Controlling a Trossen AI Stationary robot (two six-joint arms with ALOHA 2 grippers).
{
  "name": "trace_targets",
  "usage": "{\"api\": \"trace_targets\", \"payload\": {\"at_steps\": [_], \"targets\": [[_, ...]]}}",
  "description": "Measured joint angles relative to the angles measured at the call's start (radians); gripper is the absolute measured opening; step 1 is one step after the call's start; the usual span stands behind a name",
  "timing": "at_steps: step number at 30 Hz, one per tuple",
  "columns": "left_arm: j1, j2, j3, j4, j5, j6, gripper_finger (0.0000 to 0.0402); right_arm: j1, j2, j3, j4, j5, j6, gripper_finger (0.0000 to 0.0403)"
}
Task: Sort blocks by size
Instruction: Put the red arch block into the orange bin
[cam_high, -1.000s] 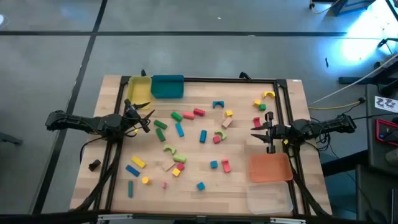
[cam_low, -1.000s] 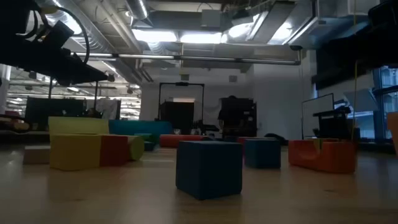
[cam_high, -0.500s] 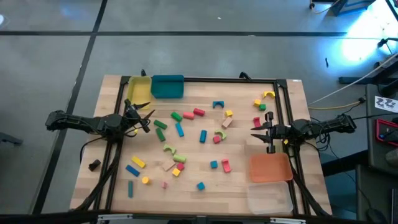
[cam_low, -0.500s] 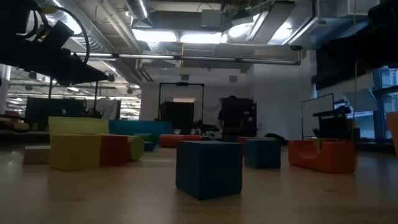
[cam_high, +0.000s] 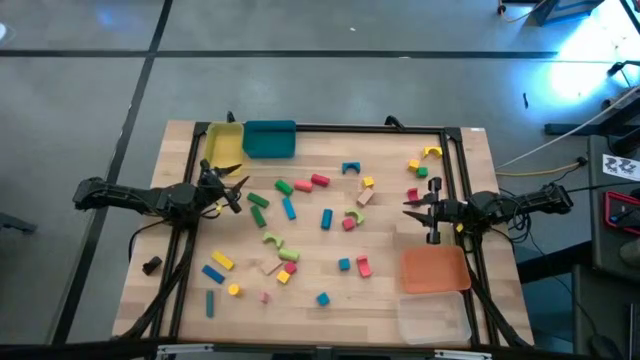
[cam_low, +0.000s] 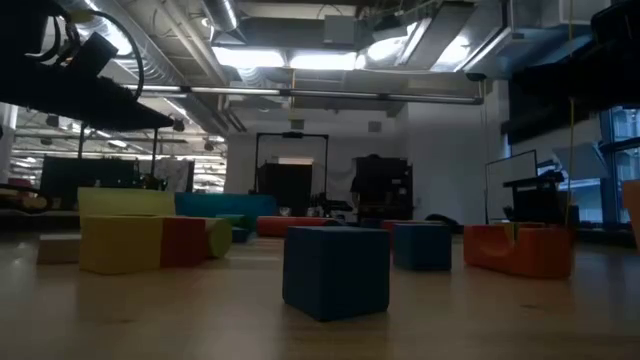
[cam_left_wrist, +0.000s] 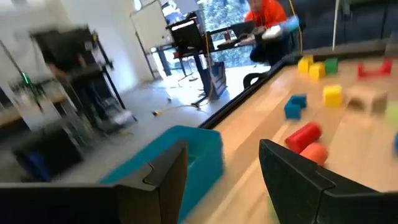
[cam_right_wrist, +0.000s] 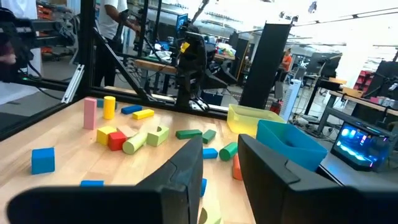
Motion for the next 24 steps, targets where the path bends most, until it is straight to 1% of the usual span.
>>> {"api": "trace_targets", "payload": {"at_steps": [2,3,7,11,14,16,20,22,24], "targets": [[0.001,0.000,0.000,0.000,-0.001,-0.104,0.0184,0.000,0.000,0.000,0.017,0.015,0.000,0.0104],[0.004,0.000,0.000,0.001,-0.006,-0.127,0.0184,0.000,0.000,0.000,0.031,0.021,0.002,0.0104],[0.008,0.000,0.000,0.001,-0.009,-0.175,0.0184,0.000,0.000,0.000,0.112,0.016,0.073,0.0104],[0.008,0.000,0.000,0.002,-0.005,-0.196,0.0184,0.000,0.000,0.000,0.197,0.024,0.079,0.0104],[0.008,0.000,0.000,0.003,-0.005,-0.199,0.0184,0.000,0.000,0.000,0.235,0.062,0.085,0.0104],[0.008,0.000,0.000,0.003,-0.005,-0.199,0.0184,0.000,0.000,0.001,0.235,0.122,0.106,0.0104],[0.008,0.000,0.000,0.003,-0.004,-0.199,0.0184,0.000,0.000,0.002,0.233,0.323,0.202,0.0105],[0.008,0.000,0.000,0.003,-0.004,-0.199,0.0184,0.000,0.000,0.012,0.195,0.402,0.235,0.0115],[0.008,0.000,0.000,0.003,-0.004,-0.199,0.0184,0.000,0.002,0.045,0.126,0.441,0.238,0.0135]]}}
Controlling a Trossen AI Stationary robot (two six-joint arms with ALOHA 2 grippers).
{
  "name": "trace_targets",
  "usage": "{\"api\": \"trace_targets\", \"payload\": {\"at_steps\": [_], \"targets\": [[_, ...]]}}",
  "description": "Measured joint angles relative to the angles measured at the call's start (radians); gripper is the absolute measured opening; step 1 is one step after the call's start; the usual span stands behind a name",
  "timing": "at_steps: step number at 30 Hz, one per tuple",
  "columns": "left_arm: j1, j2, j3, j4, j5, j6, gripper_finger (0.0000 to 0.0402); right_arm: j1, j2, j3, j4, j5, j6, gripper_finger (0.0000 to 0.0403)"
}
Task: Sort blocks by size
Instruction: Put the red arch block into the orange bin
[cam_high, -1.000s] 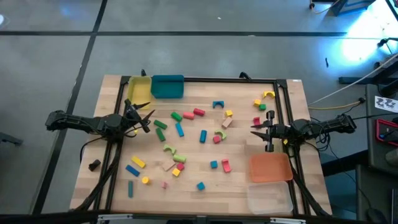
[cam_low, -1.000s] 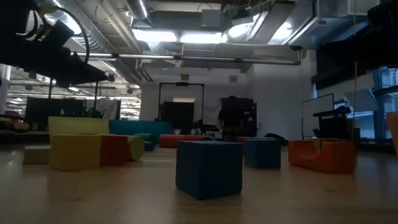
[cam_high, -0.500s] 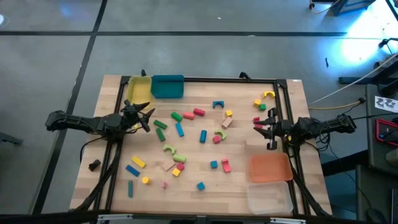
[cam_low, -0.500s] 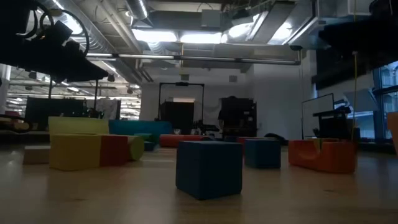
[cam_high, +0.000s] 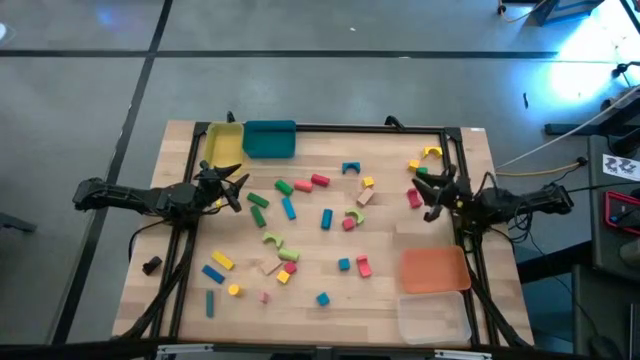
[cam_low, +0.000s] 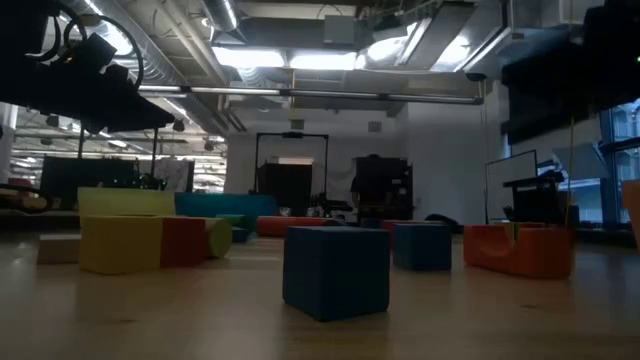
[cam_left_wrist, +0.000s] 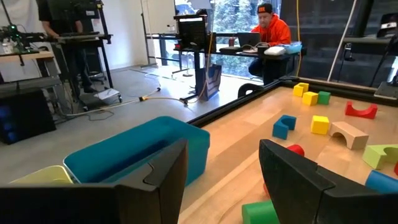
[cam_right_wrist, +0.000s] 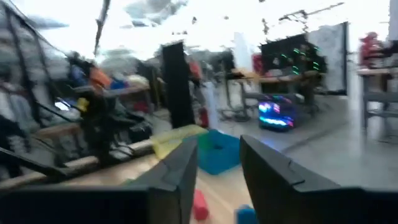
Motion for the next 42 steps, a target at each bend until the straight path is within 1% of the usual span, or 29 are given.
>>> {"api": "trace_targets", "payload": {"at_steps": [2,4,7,9,11,14,16,22,25,27,28,31,34,36,38,42], "targets": [[0.000,0.000,0.000,0.000,0.000,0.000,0.0184,0.000,-0.003,0.041,-0.031,0.030,0.001,0.0163],[0.000,0.000,0.000,0.000,0.000,0.000,0.0184,0.000,-0.002,0.078,-0.058,0.083,0.008,0.0194],[0.000,0.000,0.000,0.000,0.000,-0.012,0.0184,0.000,-0.001,0.141,-0.093,0.211,0.072,0.0237],[0.000,0.000,0.000,0.000,0.000,-0.023,0.0184,0.000,-0.002,0.195,-0.174,0.277,0.111,0.0257],[0.000,0.000,0.000,0.000,0.000,-0.024,0.0184,0.000,0.005,0.249,-0.294,0.286,0.167,0.0269],[0.000,0.000,0.000,0.000,0.000,-0.023,0.0184,0.000,0.039,0.331,-0.434,0.268,0.264,0.0274],[0.000,0.000,0.000,0.000,0.000,-0.020,0.0184,0.000,0.079,0.378,-0.507,0.260,0.296,0.0273],[0.000,0.000,0.000,0.000,0.000,-0.022,0.0184,0.000,0.237,0.535,-0.694,0.253,0.396,0.0265],[0.000,0.000,0.000,0.000,0.000,-0.022,0.0184,0.000,0.322,0.626,-0.823,0.253,0.485,0.0265],[0.000,0.000,0.000,0.000,0.000,-0.023,0.0184,0.000,0.377,0.683,-0.931,0.252,0.576,0.0264],[0.000,0.000,0.000,0.000,0.000,-0.022,0.0184,0.000,0.406,0.709,-0.990,0.245,0.632,0.0264],[0.000,0.000,0.000,0.000,0.000,-0.022,0.0184,-0.001,0.486,0.768,-1.153,0.180,0.815,0.0264],[0.000,0.000,0.000,0.000,0.000,-0.022,0.0184,-0.029,0.564,0.802,-1.273,0.073,0.963,0.0264],[0.000,0.000,0.000,0.000,0.000,-0.022,0.0184,-0.072,0.611,0.810,-1.320,-0.010,1.009,0.0264],[0.000,0.000,0.000,0.000,0.000,-0.022,0.0184,-0.128,0.655,0.812,-1.342,-0.090,1.018,0.0264],[0.000,0.000,0.000,0.001,0.000,-0.022,0.0184,-0.279,0.761,0.812,-1.351,-0.263,1.018,0.0264]]}}
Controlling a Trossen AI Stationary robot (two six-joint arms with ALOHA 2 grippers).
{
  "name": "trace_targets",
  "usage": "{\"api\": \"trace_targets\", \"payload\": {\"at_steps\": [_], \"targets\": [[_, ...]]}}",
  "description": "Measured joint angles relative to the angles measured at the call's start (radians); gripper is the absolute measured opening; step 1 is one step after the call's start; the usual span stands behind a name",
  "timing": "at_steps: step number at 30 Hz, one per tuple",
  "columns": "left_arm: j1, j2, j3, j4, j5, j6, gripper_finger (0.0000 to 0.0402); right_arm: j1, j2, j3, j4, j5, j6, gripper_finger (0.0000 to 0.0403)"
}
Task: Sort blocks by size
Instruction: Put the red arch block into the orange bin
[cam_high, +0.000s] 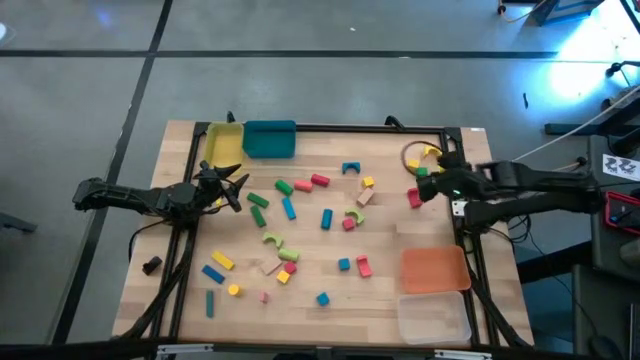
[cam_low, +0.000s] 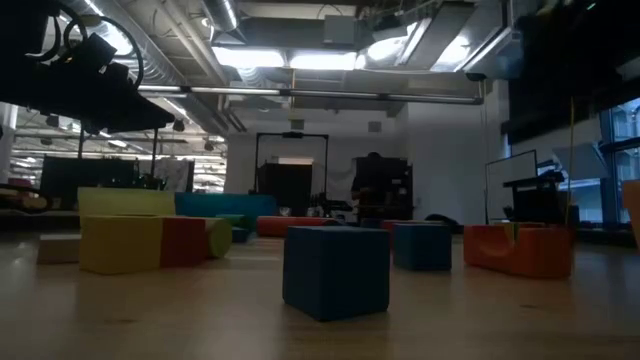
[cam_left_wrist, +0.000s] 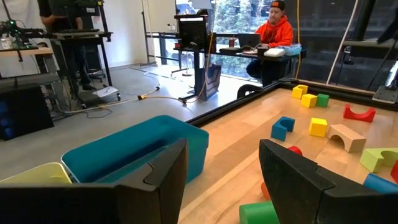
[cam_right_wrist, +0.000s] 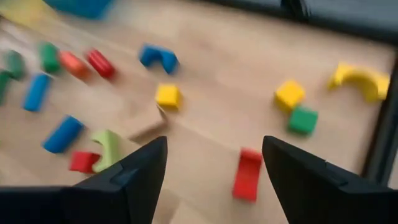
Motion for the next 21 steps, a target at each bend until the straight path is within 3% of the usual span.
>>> {"api": "trace_targets", "payload": {"at_steps": [9,21], "targets": [[0.000,0.000,0.000,0.000,0.000,0.000,0.0184,-0.309,0.252,0.000,-0.001,-0.347,-0.114,0.0264],[0.000,0.000,0.000,-0.001,0.000,0.000,0.0184,-0.430,0.542,0.000,0.019,-0.409,-0.214,0.0264]]}}
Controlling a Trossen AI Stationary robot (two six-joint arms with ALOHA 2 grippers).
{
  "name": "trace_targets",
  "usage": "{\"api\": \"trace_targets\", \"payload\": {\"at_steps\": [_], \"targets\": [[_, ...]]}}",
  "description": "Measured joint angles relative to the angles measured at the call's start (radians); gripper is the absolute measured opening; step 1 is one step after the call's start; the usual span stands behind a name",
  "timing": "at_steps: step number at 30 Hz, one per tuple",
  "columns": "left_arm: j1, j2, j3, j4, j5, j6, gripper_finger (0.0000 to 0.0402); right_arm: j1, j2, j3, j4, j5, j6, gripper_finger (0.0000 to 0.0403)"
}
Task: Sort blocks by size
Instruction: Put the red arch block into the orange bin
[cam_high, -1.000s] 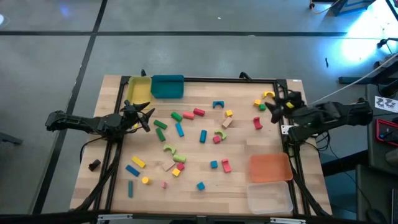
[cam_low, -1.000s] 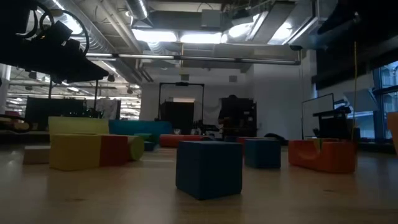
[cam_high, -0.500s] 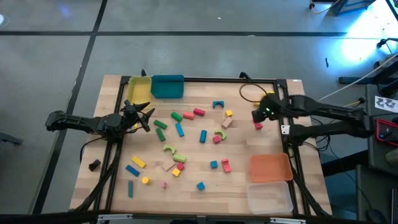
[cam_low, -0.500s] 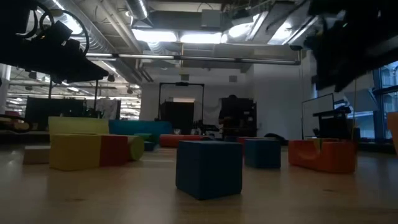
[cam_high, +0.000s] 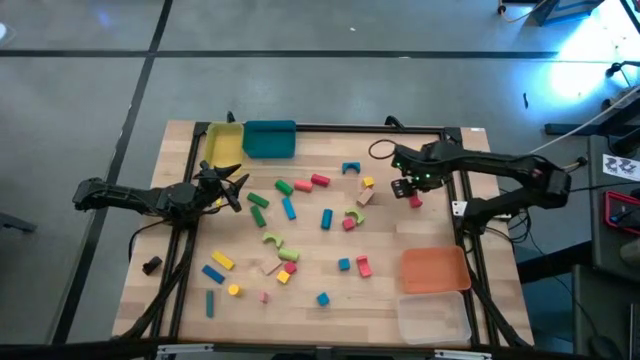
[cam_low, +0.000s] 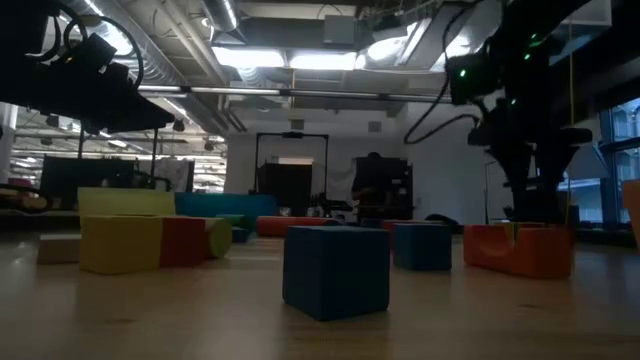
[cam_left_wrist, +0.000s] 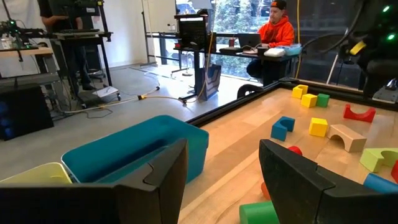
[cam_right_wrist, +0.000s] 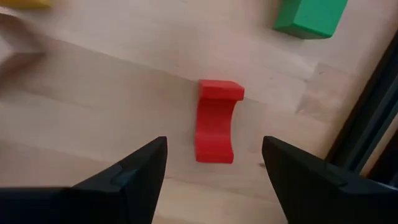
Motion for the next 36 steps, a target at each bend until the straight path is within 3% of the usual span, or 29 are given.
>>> {"api": "trace_targets", "payload": {"at_steps": [14,36], "targets": [[0.000,0.000,0.000,0.000,0.000,0.000,0.0184,-0.092,0.144,0.000,0.066,-0.021,-0.078,0.0264],[0.000,0.000,0.000,-0.001,0.000,0.000,0.0184,-0.098,0.276,0.000,0.139,-0.017,-0.134,0.0264]]}}
